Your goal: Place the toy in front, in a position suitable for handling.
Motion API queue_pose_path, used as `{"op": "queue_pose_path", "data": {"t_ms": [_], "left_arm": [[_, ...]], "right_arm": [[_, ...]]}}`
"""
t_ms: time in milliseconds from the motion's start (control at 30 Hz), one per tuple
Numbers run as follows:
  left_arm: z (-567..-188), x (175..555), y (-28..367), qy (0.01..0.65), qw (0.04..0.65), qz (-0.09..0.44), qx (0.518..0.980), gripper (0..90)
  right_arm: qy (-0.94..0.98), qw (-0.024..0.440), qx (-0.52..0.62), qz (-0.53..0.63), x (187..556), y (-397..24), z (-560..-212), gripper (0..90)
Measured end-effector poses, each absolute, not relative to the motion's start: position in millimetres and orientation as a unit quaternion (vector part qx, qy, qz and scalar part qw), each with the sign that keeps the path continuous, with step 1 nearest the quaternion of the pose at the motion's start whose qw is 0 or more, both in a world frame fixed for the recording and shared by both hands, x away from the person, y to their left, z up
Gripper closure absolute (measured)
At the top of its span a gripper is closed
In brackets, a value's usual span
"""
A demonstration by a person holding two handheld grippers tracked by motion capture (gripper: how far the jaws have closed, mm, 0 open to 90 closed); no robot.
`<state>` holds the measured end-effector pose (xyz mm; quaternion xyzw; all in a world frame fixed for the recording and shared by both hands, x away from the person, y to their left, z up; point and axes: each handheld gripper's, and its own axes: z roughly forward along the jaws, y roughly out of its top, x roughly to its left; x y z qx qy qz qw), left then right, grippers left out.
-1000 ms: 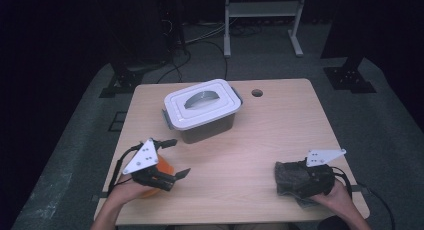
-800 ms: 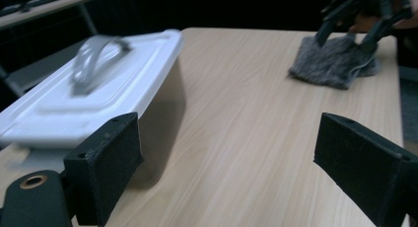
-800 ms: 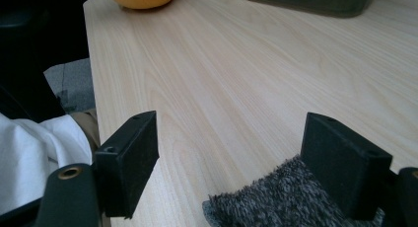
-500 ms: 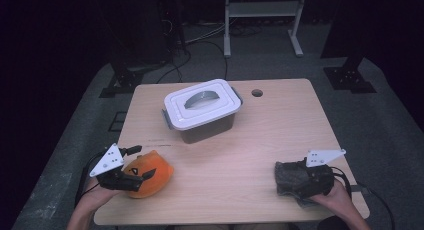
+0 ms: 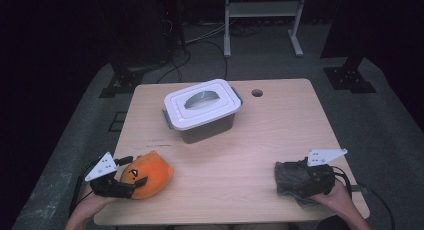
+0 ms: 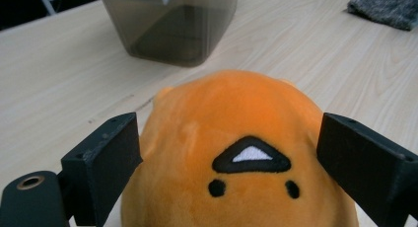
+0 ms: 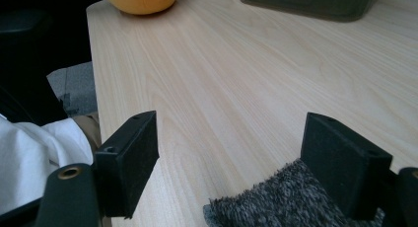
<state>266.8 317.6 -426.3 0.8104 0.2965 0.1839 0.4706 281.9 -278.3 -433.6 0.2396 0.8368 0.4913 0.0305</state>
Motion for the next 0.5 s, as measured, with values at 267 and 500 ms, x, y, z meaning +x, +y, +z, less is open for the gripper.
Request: {"op": "queue_pose_path", "data": {"t_ms": [267, 500], "left_arm": [[-441, 262, 315, 0.293, 0.487, 0.176, 0.804, 22.3], [-442, 252, 311, 0.286, 0.485, 0.22, 0.796, 40.5]], "right_arm": [[0.837, 0.033, 0.238, 0.491, 281, -279, -433, 21.4], [0.838, 0.032, 0.24, 0.489, 282, -279, -433, 21.3]]}}
